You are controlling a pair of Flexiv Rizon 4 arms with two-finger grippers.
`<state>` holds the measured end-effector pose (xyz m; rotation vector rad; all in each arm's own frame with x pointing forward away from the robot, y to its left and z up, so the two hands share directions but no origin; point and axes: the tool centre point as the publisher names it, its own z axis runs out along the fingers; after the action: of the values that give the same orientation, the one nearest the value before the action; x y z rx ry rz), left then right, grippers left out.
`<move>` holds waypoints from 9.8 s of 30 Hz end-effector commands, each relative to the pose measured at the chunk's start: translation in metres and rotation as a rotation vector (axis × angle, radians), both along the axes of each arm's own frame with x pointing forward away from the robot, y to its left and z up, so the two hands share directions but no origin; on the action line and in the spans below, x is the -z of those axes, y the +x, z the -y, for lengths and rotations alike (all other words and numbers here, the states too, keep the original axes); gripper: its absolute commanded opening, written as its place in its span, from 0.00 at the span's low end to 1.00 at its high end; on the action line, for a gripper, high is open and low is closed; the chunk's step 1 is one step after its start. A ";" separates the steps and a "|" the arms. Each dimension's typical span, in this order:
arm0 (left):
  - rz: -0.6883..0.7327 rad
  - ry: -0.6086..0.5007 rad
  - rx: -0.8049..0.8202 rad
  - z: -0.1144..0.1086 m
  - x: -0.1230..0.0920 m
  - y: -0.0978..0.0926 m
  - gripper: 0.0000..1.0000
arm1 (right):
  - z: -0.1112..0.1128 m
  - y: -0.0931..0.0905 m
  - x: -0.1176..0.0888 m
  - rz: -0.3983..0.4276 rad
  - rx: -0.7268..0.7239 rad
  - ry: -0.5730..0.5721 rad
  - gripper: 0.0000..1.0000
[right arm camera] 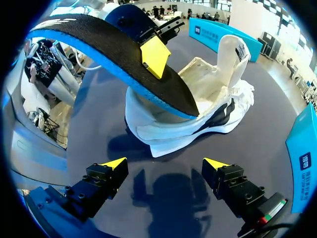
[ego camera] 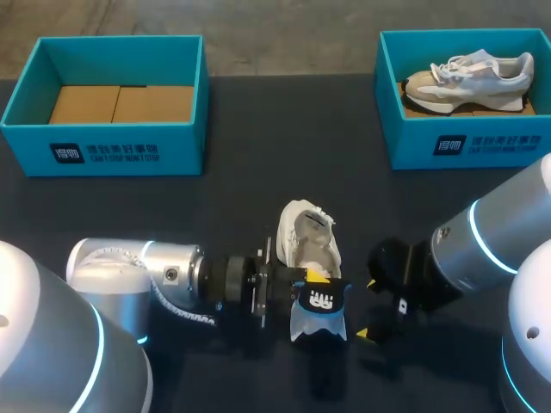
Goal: Take the shoe out of the shoebox, open the shoe tongue, remove and reinsert the insole, then place the shoe into the shoebox
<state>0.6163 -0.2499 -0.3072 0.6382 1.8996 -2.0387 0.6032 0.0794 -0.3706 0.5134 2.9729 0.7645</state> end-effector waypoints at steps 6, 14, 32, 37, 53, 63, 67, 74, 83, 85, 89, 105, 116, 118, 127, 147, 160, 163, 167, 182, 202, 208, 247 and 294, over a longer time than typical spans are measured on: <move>0.000 -0.006 -0.031 0.000 0.001 0.001 0.00 | 0.000 -0.002 0.000 0.002 0.002 0.000 1.00; -0.002 0.011 -0.054 -0.001 0.005 0.005 0.00 | 0.000 -0.002 0.000 0.002 0.002 0.000 1.00; -0.011 0.043 -0.081 -0.002 0.017 0.017 0.00 | 0.000 -0.002 0.000 0.002 0.002 0.000 1.00; -0.011 0.058 -0.079 -0.002 0.021 0.020 0.00 | 0.000 -0.002 0.000 0.002 0.002 0.000 1.00; 0.006 0.120 -0.102 -0.004 0.033 0.032 0.00 | 0.000 -0.002 0.000 0.002 0.002 0.000 1.00; 0.007 0.146 -0.121 -0.006 0.040 0.037 0.00 | 0.000 -0.002 0.000 0.002 0.002 0.000 1.00; 0.013 0.144 -0.110 -0.006 0.037 0.032 0.00 | 0.000 -0.002 0.000 0.002 0.002 0.000 1.00; 0.015 0.138 -0.094 -0.007 0.032 0.025 0.00 | 0.000 -0.002 0.000 0.002 0.002 0.000 1.00; 0.018 0.131 -0.091 -0.009 0.029 0.022 0.07 | 0.000 -0.002 0.000 0.002 0.002 0.000 1.00; 0.021 0.132 -0.090 -0.009 0.028 0.021 0.14 | 0.000 -0.002 0.000 0.002 0.002 0.000 1.00; 0.024 0.134 -0.088 -0.009 0.027 0.021 0.22 | 0.000 -0.002 0.000 0.002 0.002 0.000 1.00; 0.051 0.159 -0.100 -0.005 0.017 0.012 0.31 | 0.000 -0.002 0.000 0.002 0.002 0.000 1.00; 0.086 0.196 -0.122 -0.003 0.009 0.005 0.29 | 0.000 -0.002 0.000 0.002 0.002 0.000 1.00; 0.087 0.214 -0.132 -0.001 0.009 0.006 0.29 | 0.000 -0.002 0.000 0.002 0.002 0.000 1.00; 0.100 0.251 -0.150 0.002 0.010 0.006 0.24 | 0.000 -0.002 0.000 0.002 0.002 0.000 1.00; 0.101 0.264 -0.154 -0.002 0.021 0.016 0.00 | 0.000 -0.002 0.000 0.002 0.002 0.000 1.00; 0.104 0.315 -0.190 -0.003 0.032 0.026 0.00 | 0.000 -0.002 0.000 0.002 0.002 0.000 1.00; 0.114 0.330 -0.200 -0.003 0.034 0.029 0.00 | 0.000 -0.002 0.000 0.002 0.002 0.000 1.00; 0.112 0.340 -0.211 -0.003 0.037 0.033 0.00 | 0.000 -0.002 0.000 0.002 0.002 0.000 1.00; 0.088 0.348 -0.210 -0.007 0.038 0.033 0.00 | 0.000 -0.002 0.000 0.002 0.002 0.000 1.00; 0.086 0.259 -0.121 -0.001 0.020 0.011 0.19 | 0.000 -0.002 0.000 0.002 0.002 0.000 1.00; 0.088 0.235 -0.094 0.001 0.017 0.007 0.19 | 0.000 -0.002 0.000 0.002 0.002 0.000 1.00; 0.123 0.319 -0.120 0.007 0.037 0.030 0.00 | 0.000 -0.002 0.000 0.002 0.002 0.000 1.00; 0.267 0.225 -0.042 0.004 0.014 -0.002 0.27 | 0.000 -0.002 0.000 0.002 0.002 0.000 1.00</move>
<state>0.6201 -0.2580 -0.3232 0.8728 1.9781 -1.6354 0.6032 0.0795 -0.3707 0.5133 2.9729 0.7650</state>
